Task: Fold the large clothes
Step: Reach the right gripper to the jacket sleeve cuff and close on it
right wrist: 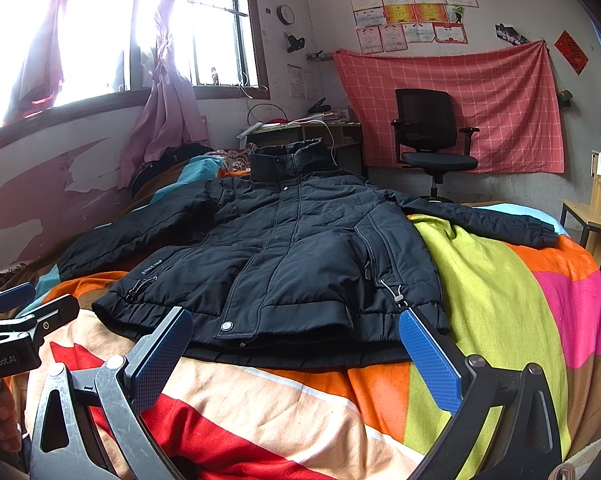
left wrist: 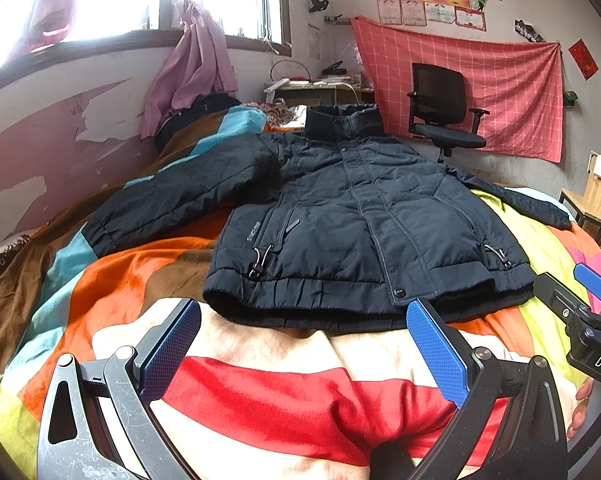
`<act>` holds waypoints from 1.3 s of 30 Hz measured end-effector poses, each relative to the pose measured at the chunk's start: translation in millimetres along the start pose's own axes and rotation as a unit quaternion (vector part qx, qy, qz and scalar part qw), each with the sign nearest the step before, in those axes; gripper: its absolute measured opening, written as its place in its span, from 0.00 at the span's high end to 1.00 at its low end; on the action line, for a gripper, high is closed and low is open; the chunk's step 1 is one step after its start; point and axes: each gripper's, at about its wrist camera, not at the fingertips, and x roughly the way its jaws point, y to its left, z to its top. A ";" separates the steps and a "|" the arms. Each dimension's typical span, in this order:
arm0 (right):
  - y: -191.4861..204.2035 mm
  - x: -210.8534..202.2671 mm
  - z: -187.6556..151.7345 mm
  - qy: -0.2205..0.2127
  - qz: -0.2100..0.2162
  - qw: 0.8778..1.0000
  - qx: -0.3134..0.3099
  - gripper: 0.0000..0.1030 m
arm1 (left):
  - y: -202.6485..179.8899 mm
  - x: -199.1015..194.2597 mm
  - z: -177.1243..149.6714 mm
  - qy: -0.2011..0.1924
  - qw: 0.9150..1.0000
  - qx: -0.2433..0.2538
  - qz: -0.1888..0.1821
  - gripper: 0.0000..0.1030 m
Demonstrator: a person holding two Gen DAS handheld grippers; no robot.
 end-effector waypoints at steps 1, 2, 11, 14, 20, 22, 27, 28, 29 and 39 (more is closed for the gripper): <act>0.2 0.9 -0.2 0.003 0.000 1.000 0.000 0.00 | 0.5 1.5 0.4 0.004 1.000 0.000 0.000 0.02; 0.2 2.1 -0.3 0.007 0.000 1.000 0.001 0.00 | 0.5 3.5 1.1 0.011 1.000 0.001 0.003 0.02; -7.4 32.0 -1.7 0.132 -0.032 0.990 0.024 0.00 | -5.3 35.8 3.7 0.100 0.994 0.029 0.044 0.02; -14.9 40.2 -1.0 0.169 -0.043 0.984 0.026 0.00 | -10.0 39.3 15.0 0.108 0.992 0.053 0.033 0.02; -26.2 44.2 12.7 0.181 -0.069 0.981 0.010 0.00 | -25.4 57.5 52.3 0.136 0.985 0.103 0.032 0.02; -34.0 47.1 22.5 0.181 -0.065 0.981 0.012 0.00 | -32.7 65.1 67.8 0.138 0.982 0.121 0.047 0.02; -56.7 57.7 49.8 0.171 -0.073 0.982 0.006 0.00 | -64.1 79.7 101.5 0.121 0.970 0.194 0.084 0.02; -63.5 61.1 55.5 0.168 -0.078 0.983 0.005 0.00 | -71.1 82.6 106.0 0.114 0.967 0.210 0.088 0.02; -70.1 65.5 60.2 0.166 -0.083 0.983 0.006 0.00 | -75.1 84.4 108.1 0.109 0.966 0.219 0.088 0.02; -136.4 93.6 98.1 0.152 -0.139 0.979 0.010 0.00 | -117.4 143.9 137.6 0.089 0.962 0.259 0.005 0.02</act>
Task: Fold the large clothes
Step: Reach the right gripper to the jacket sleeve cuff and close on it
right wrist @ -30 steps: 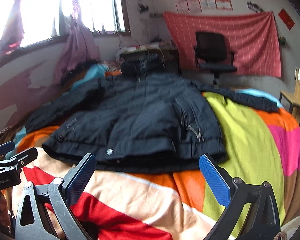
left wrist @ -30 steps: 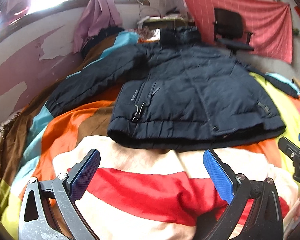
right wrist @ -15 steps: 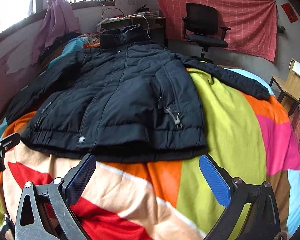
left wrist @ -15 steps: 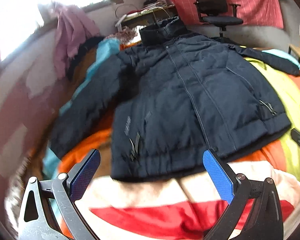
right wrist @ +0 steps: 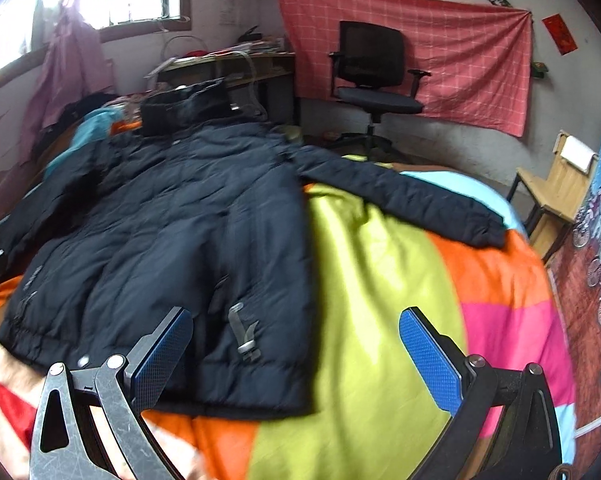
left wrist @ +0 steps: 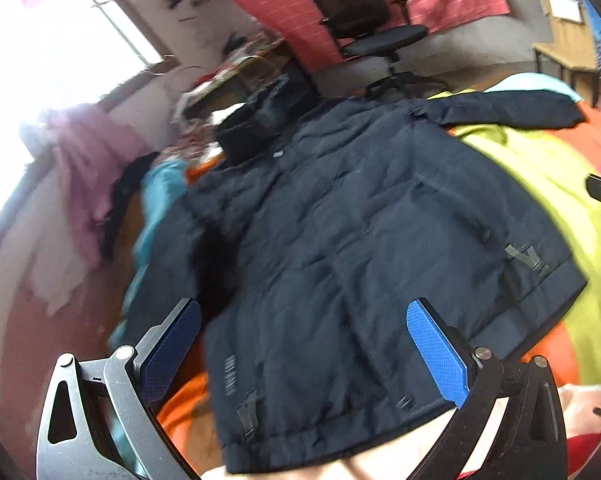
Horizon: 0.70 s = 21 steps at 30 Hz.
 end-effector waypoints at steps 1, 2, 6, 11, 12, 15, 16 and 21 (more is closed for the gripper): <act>-4.8 2.7 3.8 -0.002 -0.006 1.000 0.001 0.00 | -1.4 2.3 5.7 0.001 1.000 0.000 -0.008 0.02; -10.1 6.1 8.4 -0.003 -0.013 1.000 0.003 0.00 | -1.9 8.1 12.7 0.002 1.000 -0.002 -0.027 0.02; -31.1 27.5 26.8 0.002 -0.048 0.999 0.007 0.00 | -2.7 37.3 40.1 0.017 0.993 -0.015 -0.113 0.02; -47.9 61.3 50.6 0.011 -0.070 0.997 0.017 0.00 | -7.9 67.0 59.6 0.047 0.979 -0.027 -0.196 0.02; -51.4 66.4 54.4 0.014 -0.071 0.997 0.020 0.00 | -9.4 77.9 66.0 0.051 0.976 -0.032 -0.210 0.02; -60.3 89.6 67.8 0.019 -0.074 0.997 0.030 0.00 | -16.2 98.6 76.5 0.057 0.971 -0.032 -0.230 0.02; -63.4 96.7 70.0 0.020 -0.075 0.996 0.034 0.00 | -18.7 105.1 78.4 0.060 0.969 -0.032 -0.238 0.02; -89.7 129.4 73.1 0.030 -0.067 0.994 0.079 0.00 | -30.9 129.2 84.1 0.070 0.961 -0.034 -0.266 0.02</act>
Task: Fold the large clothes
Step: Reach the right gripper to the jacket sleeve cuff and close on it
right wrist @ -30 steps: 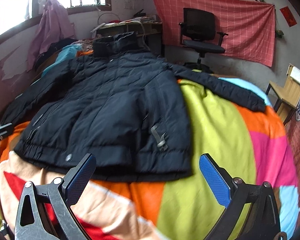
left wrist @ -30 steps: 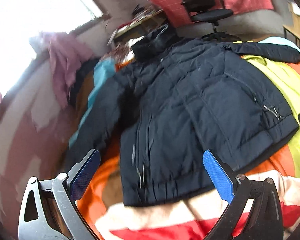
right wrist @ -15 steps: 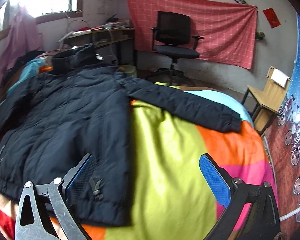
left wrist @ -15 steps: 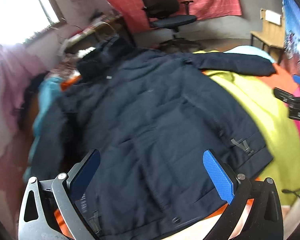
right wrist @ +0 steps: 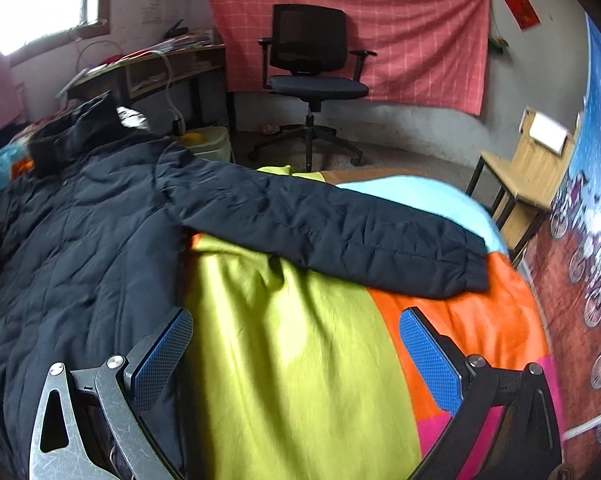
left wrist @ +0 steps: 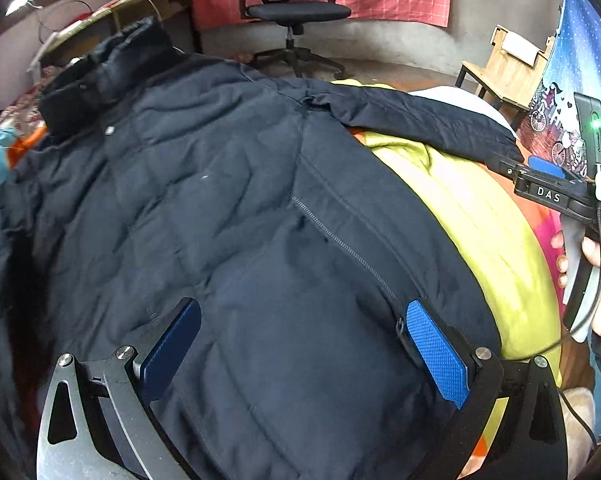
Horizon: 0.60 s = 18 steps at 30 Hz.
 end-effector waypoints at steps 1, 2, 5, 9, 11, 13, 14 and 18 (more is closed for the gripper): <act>-2.8 4.9 0.6 0.003 0.000 1.000 0.006 0.00 | -0.1 6.6 3.4 0.001 1.000 0.000 -0.005 0.02; -10.3 12.6 1.1 0.007 -0.003 1.000 0.016 0.00 | 0.0 13.9 7.5 0.002 1.000 0.000 -0.008 0.02; -27.5 28.4 2.5 0.015 -0.011 0.999 0.042 0.00 | 0.1 32.2 18.2 0.005 1.000 -0.001 -0.016 0.02; -59.7 49.9 3.9 0.030 -0.016 0.994 0.103 0.00 | -0.5 52.1 31.8 0.006 1.000 -0.004 -0.026 0.02; -75.7 61.1 3.8 0.042 -0.018 0.990 0.136 0.00 | -1.1 60.1 37.6 0.004 1.000 -0.004 -0.028 0.02; -88.3 71.0 3.2 0.050 -0.016 0.985 0.162 0.00 | 2.0 68.1 45.3 -0.011 1.000 -0.011 -0.025 0.02; -96.4 77.1 2.8 0.055 -0.015 0.982 0.179 0.00 | 5.8 71.1 50.1 -0.023 0.999 -0.018 -0.019 0.02; -118.5 98.2 2.5 0.066 -0.008 0.970 0.232 0.00 | 31.5 88.9 76.4 -0.088 0.995 -0.043 0.030 0.02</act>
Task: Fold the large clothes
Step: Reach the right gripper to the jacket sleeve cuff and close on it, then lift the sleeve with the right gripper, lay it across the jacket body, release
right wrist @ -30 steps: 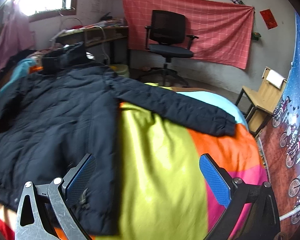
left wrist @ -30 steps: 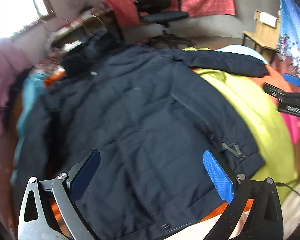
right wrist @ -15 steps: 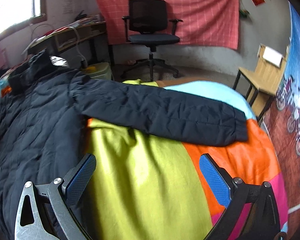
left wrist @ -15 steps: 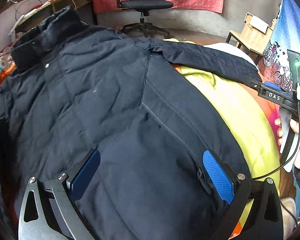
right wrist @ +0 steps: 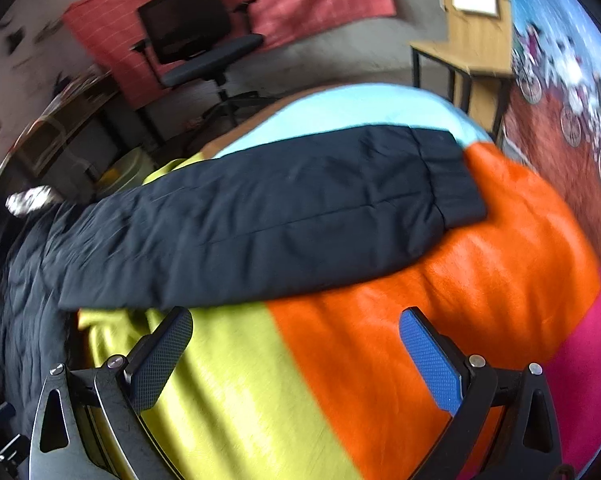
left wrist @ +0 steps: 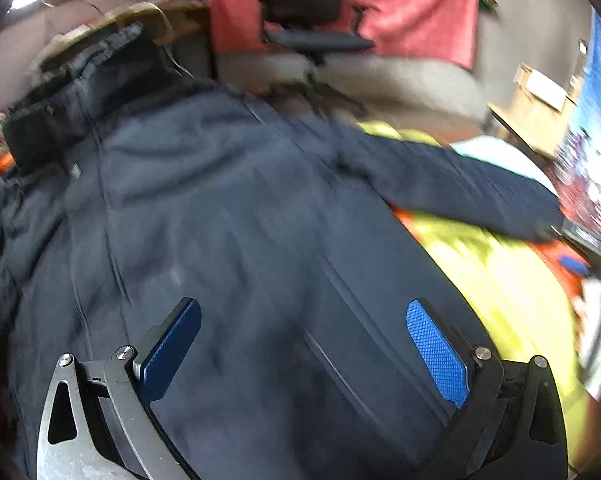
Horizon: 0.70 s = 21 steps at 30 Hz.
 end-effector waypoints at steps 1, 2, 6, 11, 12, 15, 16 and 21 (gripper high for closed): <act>-4.9 4.4 2.7 0.003 0.003 1.000 0.015 0.00 | 5.6 7.6 6.5 -0.011 1.000 -0.005 0.011 0.02; -8.6 8.4 5.2 0.004 0.006 1.000 0.028 0.00 | 10.2 15.2 13.0 -0.016 1.000 -0.011 0.015 0.02; -23.5 17.3 12.3 -0.003 0.022 0.997 0.076 0.00 | 20.0 40.8 42.6 -0.061 0.998 -0.029 0.005 0.02; -47.0 12.3 15.4 -0.044 0.032 0.986 0.158 0.00 | 21.0 67.1 71.1 -0.084 0.995 -0.052 0.023 0.02; -52.5 12.1 15.4 -0.050 0.037 0.981 0.181 0.00 | 22.1 76.8 73.2 -0.070 0.995 -0.060 0.032 0.02; -66.9 8.7 18.2 -0.062 0.029 0.971 0.228 0.12 | 23.4 112.5 69.6 0.001 0.996 -0.064 0.065 0.01; -70.6 8.1 20.6 -0.062 0.027 0.970 0.233 0.33 | 22.9 118.3 66.2 0.008 0.996 -0.059 0.071 0.01; -81.5 0.3 28.3 -0.052 0.044 0.963 0.259 0.84 | 34.2 112.2 58.6 -0.002 0.996 -0.071 0.052 0.01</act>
